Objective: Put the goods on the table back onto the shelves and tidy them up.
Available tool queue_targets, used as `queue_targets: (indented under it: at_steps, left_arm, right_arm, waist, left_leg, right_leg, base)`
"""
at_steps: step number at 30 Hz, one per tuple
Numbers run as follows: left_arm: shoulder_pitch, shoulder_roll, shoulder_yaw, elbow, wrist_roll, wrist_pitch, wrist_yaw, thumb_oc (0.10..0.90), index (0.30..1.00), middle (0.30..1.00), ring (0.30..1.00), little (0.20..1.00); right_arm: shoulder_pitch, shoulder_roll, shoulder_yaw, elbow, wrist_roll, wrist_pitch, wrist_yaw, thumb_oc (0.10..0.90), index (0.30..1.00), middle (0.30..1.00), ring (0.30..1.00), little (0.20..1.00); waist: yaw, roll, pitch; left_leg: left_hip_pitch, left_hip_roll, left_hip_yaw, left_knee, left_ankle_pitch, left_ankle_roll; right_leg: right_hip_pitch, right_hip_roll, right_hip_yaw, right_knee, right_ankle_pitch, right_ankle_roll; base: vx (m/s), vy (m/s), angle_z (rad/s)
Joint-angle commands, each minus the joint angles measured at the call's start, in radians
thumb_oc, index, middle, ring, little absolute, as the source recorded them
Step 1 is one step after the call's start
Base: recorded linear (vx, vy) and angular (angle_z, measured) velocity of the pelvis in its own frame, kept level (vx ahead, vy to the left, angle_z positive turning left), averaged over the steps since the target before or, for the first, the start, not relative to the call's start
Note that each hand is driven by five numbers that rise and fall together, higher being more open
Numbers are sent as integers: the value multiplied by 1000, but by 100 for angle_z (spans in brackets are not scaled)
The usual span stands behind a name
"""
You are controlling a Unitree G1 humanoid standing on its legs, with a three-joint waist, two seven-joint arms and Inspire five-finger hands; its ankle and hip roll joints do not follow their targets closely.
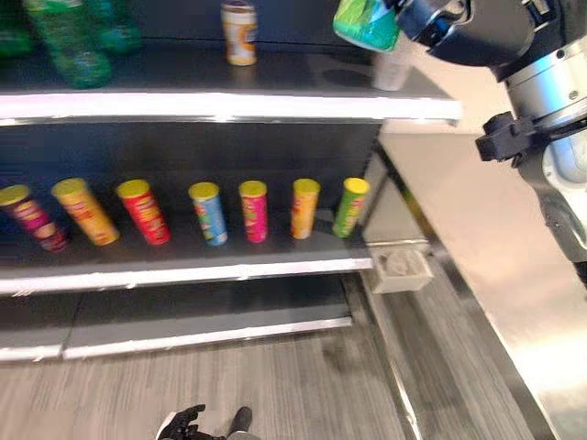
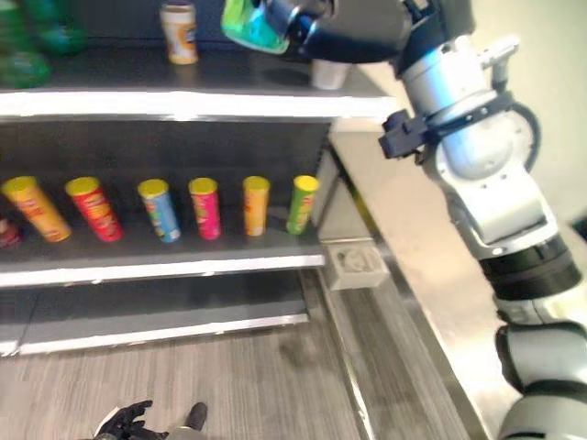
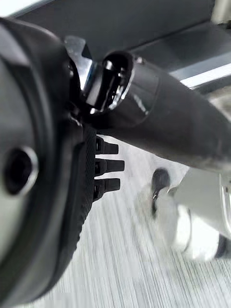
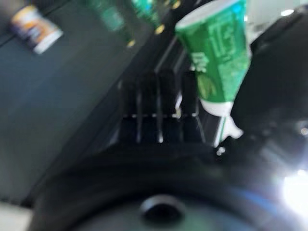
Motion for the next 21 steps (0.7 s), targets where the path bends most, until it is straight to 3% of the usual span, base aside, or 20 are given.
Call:
queue_targets:
  at_steps: [1,4,5,6,7,9,11,13,15,18,21]
  left_arm:
    - [-43,50,-47,14,4,-26,19,800,900,900,900,900]
    - [-34,53,-40,11,-3,-27,18,800,900,900,900,900]
    - [-21,63,-21,5,-28,-33,21,800,900,900,900,900]
    - [-21,61,-18,5,-28,-33,21,800,900,900,900,900]
    - [-17,69,-8,13,-35,-32,32,800,900,900,900,900]
    - [-33,81,-8,31,-40,-30,45,800,900,900,900,900]
    - [-41,88,-8,26,-45,-30,45,800,900,900,900,900]
    - [-65,117,-20,15,-60,-31,49,800,900,900,900,900]
    - [-59,122,-16,14,-72,-33,41,800,900,900,900,900]
    - [-57,106,-16,18,-85,-36,40,800,900,900,900,900]
    - [-44,88,-22,9,-101,-35,39,800,900,900,900,900]
  right_arm:
    - [-122,-6,-22,46,34,-34,-47,400,300,300,300,300]
    - [-133,8,-4,72,1,-16,-54,400,300,300,300,300]
    - [-184,34,36,150,-45,6,-67,400,300,300,300,300]
    - [-193,36,43,155,-45,5,-67,400,300,300,300,300]
    - [-236,63,66,182,-60,20,-79,400,300,300,300,300]
    - [-241,94,69,216,-57,18,-88,400,300,300,300,300]
    - [-246,93,75,231,-62,25,-84,400,300,300,300,300]
    - [-297,92,114,336,-50,10,-112,400,300,300,300,300]
    - [-312,106,130,370,-62,39,-91,400,300,300,300,300]
    - [-337,138,160,421,-76,54,-95,400,300,300,300,300]
    - [-351,167,184,450,-93,60,-94,400,300,300,300,300]
  waist:
    - [-8,-14,-39]
    - [8,-19,-40]
    - [33,-18,-29]
    - [33,-18,-27]
    - [37,-9,-11]
    - [30,3,6]
    - [26,4,7]
    - [16,1,11]
    - [17,-12,1]
    - [14,-23,-31]
    - [18,-28,-44]
  left_leg:
    - [61,16,57,2,-109,-38]
    - [67,-15,50,2,-124,-18]
    - [89,-61,64,2,-151,25]
    - [90,-65,67,2,-152,27]
    - [116,-86,75,2,-167,50]
    - [112,-99,67,2,-148,70]
    - [108,-98,57,2,-146,68]
    - [95,-104,12,2,-139,55]
    - [93,-111,-13,2,-137,50]
    - [87,-99,-21,2,-138,39]
    - [93,-82,-26,2,-137,31]
  right_leg:
    - [2,-7,72,12,-61,24]
    - [7,-36,70,17,-49,33]
    - [-39,-115,75,150,-48,47]
    - [-44,-122,80,160,-51,50]
    - [-71,-173,90,253,-33,58]
    - [-112,-190,115,319,-5,48]
    - [-132,-172,155,312,-18,42]
    - [-163,-82,311,141,-14,42]
    - [-133,-67,335,82,-2,48]
    - [-100,-50,317,14,27,53]
    - [-90,-33,313,12,9,46]
  base:
    - [82,252,17]
    - [52,238,17]
    - [13,284,23]
    - [24,436,4]
    - [12,223,-20]
    - [-60,198,-19]
    - [-33,5,15]
    - [55,-120,23]
    - [88,-109,39]
    - [96,-101,67]
    - [99,-117,9]
